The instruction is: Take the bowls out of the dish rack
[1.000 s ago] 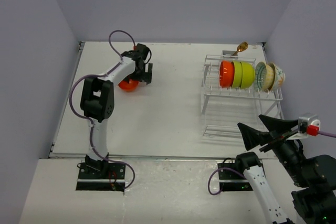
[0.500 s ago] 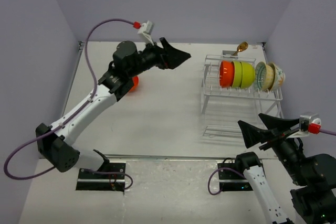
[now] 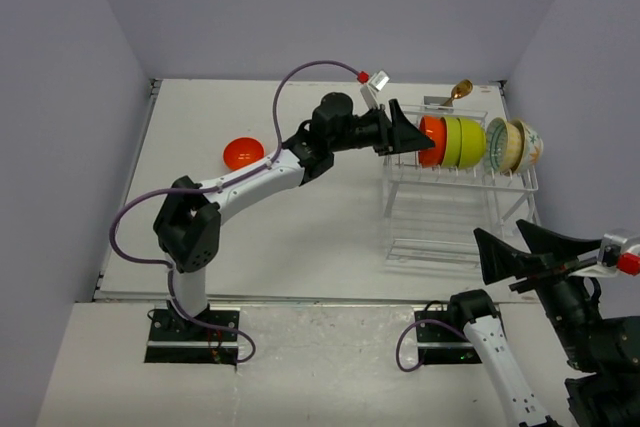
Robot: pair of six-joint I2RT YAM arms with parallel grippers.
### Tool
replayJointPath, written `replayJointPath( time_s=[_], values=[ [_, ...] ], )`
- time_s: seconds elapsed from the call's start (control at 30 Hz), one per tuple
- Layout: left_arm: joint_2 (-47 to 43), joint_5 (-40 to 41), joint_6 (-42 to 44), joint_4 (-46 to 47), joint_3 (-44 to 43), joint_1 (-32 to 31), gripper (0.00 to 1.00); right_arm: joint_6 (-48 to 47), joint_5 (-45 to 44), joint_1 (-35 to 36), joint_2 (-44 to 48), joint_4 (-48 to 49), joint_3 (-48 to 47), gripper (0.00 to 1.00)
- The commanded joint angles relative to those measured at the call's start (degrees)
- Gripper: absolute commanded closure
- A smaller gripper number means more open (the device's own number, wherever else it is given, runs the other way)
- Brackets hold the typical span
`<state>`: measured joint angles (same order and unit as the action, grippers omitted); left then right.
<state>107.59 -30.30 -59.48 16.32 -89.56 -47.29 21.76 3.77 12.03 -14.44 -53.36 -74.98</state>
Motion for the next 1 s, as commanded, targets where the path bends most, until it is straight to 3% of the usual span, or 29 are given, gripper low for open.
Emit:
replayJointPath(
  time_s=[0.0, 0.17, 0.33, 0.53, 0.63, 0.77, 0.97],
  values=[
    [-0.5, -1.2, -2.2, 6.3, -4.0, 0.0, 0.33, -1.4, -0.3, 0.0, 0.1, -1.8, -1.4, 0.01],
    [1.4, -1.1, -2.2, 6.0, -5.4, 0.0, 0.44, -1.4, 1.9, 0.1, 0.2, -1.1, -1.0, 0.01],
    [4.0, -1.2, -1.6, 4.1, -8.5, 0.0, 0.5, -1.5, 3.0, 0.1, 0.0, -1.2, -1.1, 0.01],
    [6.0, -1.3, -1.2, 3.2, -11.9, 0.0, 0.78, -1.7, 4.1, 0.1, 0.2, -1.5, -2.4, 0.01],
    [6.6, -1.8, -1.4, 3.4, -12.5, 0.0, 0.78, -2.0, 4.5, 0.1, 0.4, -1.7, -2.5, 0.01],
    [5.4, -1.3, -1.3, 4.2, -10.3, 0.0, 1.0, -2.2, 4.9, 0.1, 0.7, -1.5, -2.5, 0.01],
    [2.5, 0.3, -2.6, 8.7, -6.0, 0.0, 1.0, -2.3, 5.5, 0.1, 0.9, -1.3, -2.8, 0.01]
  ],
)
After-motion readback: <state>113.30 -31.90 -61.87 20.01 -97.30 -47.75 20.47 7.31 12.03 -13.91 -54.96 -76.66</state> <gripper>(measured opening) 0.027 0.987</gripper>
